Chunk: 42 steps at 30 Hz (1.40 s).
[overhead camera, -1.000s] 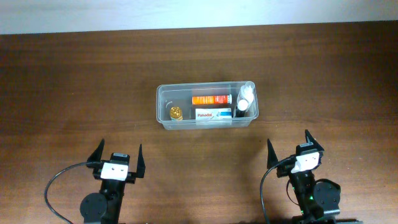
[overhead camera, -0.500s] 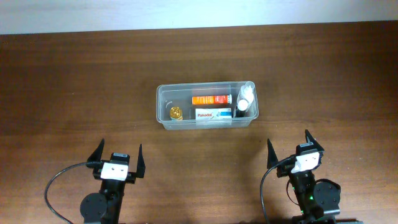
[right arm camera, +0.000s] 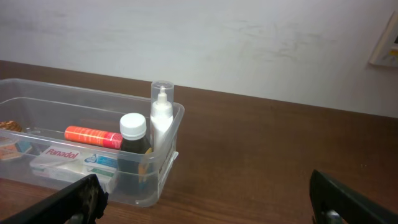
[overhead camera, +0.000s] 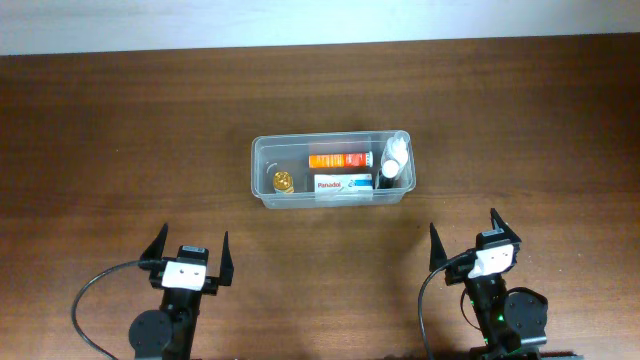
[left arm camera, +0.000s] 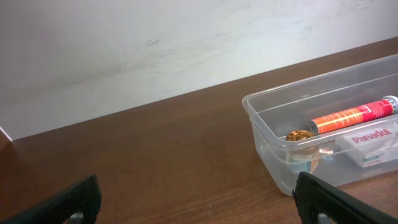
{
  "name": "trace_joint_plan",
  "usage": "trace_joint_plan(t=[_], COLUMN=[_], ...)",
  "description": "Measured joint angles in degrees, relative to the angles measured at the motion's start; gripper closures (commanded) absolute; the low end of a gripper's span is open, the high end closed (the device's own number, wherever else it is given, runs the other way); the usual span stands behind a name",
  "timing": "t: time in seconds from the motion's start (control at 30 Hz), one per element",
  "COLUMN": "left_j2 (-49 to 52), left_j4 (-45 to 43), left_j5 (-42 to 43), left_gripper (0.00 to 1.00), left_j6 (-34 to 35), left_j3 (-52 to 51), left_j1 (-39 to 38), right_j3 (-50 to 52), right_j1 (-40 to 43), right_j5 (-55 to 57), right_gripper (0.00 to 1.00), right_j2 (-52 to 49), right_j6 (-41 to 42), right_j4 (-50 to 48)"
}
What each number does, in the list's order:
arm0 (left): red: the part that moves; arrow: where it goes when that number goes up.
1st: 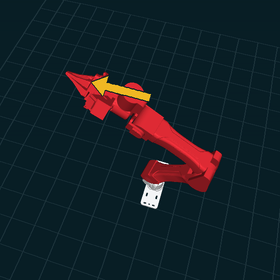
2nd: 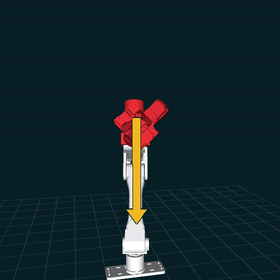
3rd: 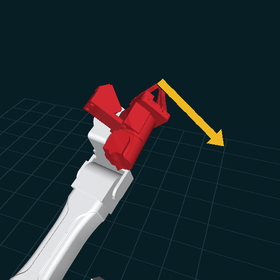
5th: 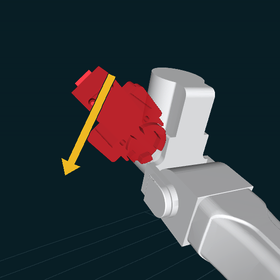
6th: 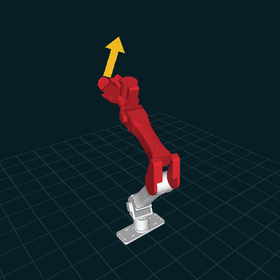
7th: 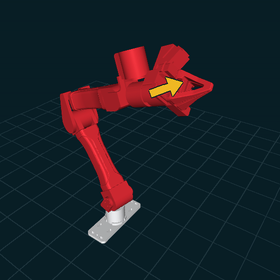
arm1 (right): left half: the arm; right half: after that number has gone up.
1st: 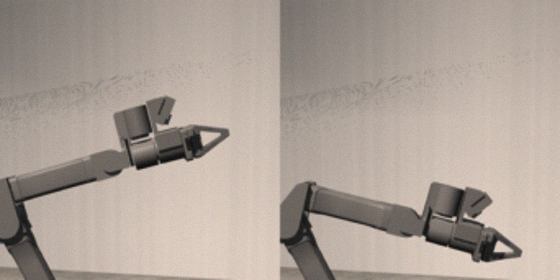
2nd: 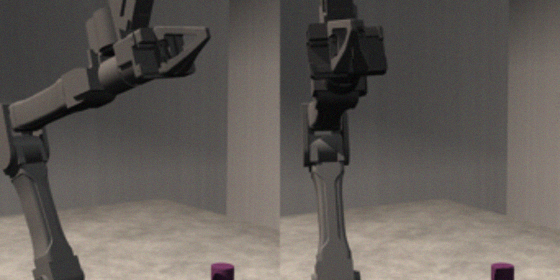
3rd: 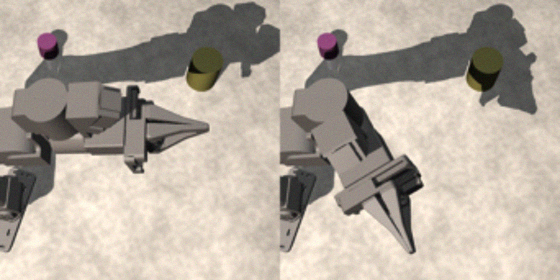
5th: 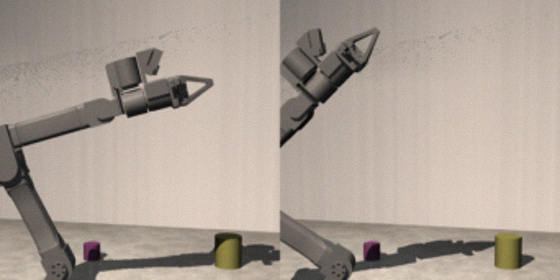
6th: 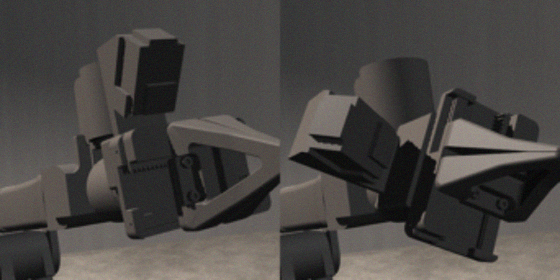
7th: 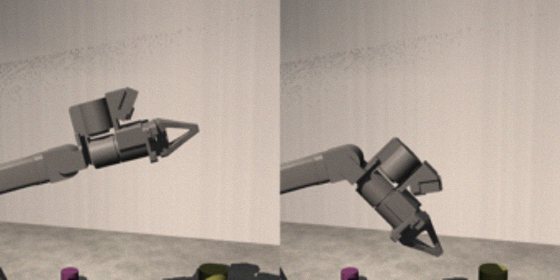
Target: Pack container
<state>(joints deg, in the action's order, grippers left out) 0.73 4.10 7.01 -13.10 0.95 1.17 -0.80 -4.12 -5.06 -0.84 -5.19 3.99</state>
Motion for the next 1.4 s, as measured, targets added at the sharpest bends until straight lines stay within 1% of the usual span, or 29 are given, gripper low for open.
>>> trace_joint_plan(t=[0.97, 1.23, 1.4], left_j2=[0.0, 0.0, 0.0], left_j4=[0.0, 0.0, 0.0], left_j5=[0.0, 0.0, 0.0], left_gripper=[0.01, 0.01, 0.01], left_j6=[0.0, 0.0, 0.0], left_j3=[0.0, 0.0, 0.0], left_j1=[0.0, 0.0, 0.0], right_j3=[0.0, 0.0, 0.0], right_j1=[0.0, 3.1, 3.4], right_j5=[0.0, 0.0, 0.0], right_gripper=[0.02, 0.02, 0.02], right_j2=[0.0, 0.0, 0.0], right_j6=[0.0, 0.0, 0.0], right_j4=[0.0, 0.0, 0.0])
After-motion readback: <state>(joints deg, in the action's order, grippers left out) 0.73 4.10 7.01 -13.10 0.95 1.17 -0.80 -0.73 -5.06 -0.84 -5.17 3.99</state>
